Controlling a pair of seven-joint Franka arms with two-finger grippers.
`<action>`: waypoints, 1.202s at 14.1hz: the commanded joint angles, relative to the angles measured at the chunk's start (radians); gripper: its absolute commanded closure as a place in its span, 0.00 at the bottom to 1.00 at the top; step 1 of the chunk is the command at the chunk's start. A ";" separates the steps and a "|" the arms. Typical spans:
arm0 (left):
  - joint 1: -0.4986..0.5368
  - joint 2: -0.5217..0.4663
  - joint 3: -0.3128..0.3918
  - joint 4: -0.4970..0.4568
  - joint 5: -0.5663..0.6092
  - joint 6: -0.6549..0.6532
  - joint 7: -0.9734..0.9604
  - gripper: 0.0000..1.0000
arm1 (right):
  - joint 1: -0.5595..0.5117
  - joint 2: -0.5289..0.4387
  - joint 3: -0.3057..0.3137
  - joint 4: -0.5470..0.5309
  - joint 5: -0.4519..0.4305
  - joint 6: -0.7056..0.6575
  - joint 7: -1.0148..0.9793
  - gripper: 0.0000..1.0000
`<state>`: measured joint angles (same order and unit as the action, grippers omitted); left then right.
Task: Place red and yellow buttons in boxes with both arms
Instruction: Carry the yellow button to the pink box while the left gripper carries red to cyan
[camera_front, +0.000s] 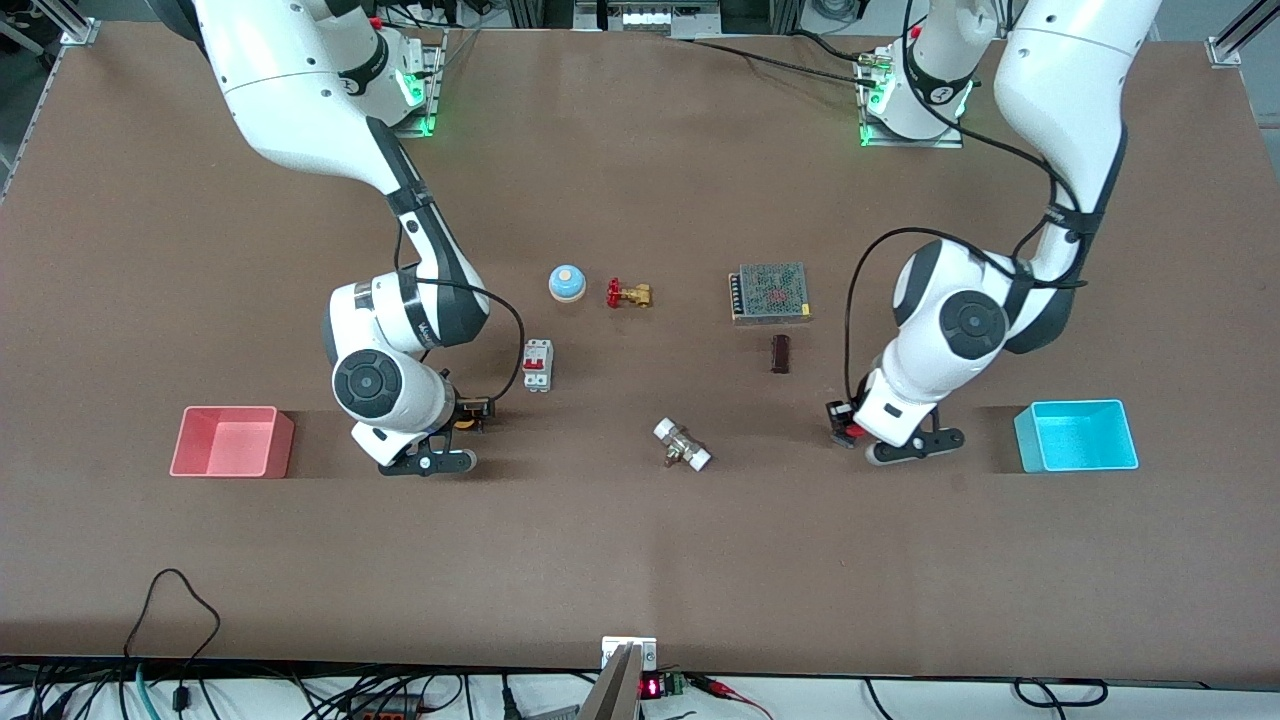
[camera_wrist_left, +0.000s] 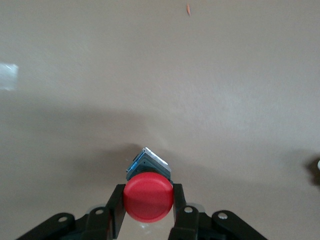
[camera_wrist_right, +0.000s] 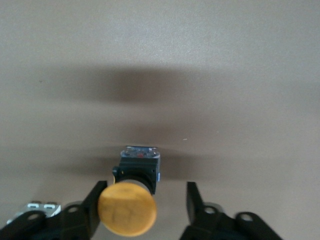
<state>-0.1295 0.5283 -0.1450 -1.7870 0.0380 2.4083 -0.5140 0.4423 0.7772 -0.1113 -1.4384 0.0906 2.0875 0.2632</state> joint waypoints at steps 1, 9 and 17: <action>0.051 -0.053 0.001 0.003 0.017 -0.050 0.067 0.71 | 0.004 0.022 -0.002 0.023 0.011 0.014 0.034 0.45; 0.241 -0.100 0.002 0.049 0.016 -0.199 0.368 0.71 | -0.013 -0.013 -0.019 0.029 0.009 0.006 0.025 0.74; 0.464 -0.091 0.002 0.049 0.016 -0.193 0.696 0.71 | -0.315 -0.211 -0.077 0.027 -0.005 -0.219 -0.155 0.74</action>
<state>0.3051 0.4408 -0.1304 -1.7382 0.0393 2.2262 0.1287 0.2029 0.5818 -0.2063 -1.3882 0.0881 1.8940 0.1859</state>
